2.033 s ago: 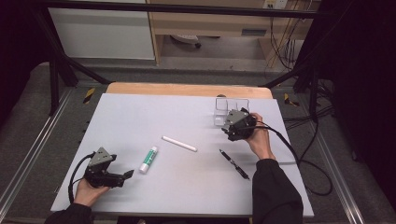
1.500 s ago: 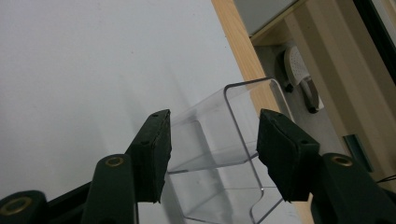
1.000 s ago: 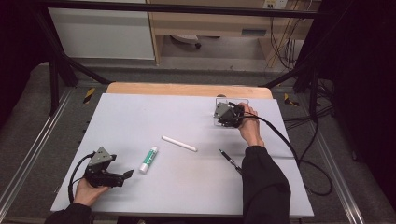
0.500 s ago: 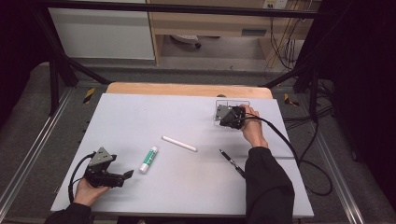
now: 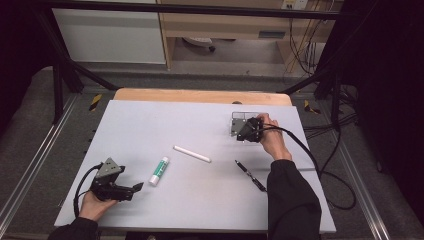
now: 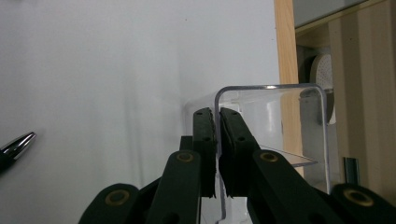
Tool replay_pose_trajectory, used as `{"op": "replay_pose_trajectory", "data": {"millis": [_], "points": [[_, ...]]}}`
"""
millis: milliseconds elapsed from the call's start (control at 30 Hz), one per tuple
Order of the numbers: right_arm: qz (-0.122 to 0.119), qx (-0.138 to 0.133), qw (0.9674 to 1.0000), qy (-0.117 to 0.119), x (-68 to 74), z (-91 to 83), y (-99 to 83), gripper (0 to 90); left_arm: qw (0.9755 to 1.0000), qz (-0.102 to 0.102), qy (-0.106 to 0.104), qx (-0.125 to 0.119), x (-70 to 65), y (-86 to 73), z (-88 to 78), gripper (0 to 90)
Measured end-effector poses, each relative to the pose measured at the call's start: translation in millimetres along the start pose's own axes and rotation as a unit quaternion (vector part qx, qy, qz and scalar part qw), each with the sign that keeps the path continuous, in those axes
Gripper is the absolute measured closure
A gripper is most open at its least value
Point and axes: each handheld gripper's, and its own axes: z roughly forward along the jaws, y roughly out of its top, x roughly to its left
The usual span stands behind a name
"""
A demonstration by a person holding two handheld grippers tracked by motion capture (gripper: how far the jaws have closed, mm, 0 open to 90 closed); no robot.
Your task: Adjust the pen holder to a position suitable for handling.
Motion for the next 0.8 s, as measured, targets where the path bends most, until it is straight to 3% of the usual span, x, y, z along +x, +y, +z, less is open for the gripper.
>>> {"op": "replay_pose_trajectory", "data": {"millis": [267,800], "points": [[-0.001,0.005,0.9999,0.014,4.4,-1.7,1.4,89.2,1.0000,-0.001,0.001,0.000,0.0,-0.1,-0.1,5.5],[-0.007,0.020,0.9997,0.012,6.8,-16.9,7.6,89.5,1.0000,-0.002,0.001,-0.001,0.1,0.0,-0.2,5.4]]}}
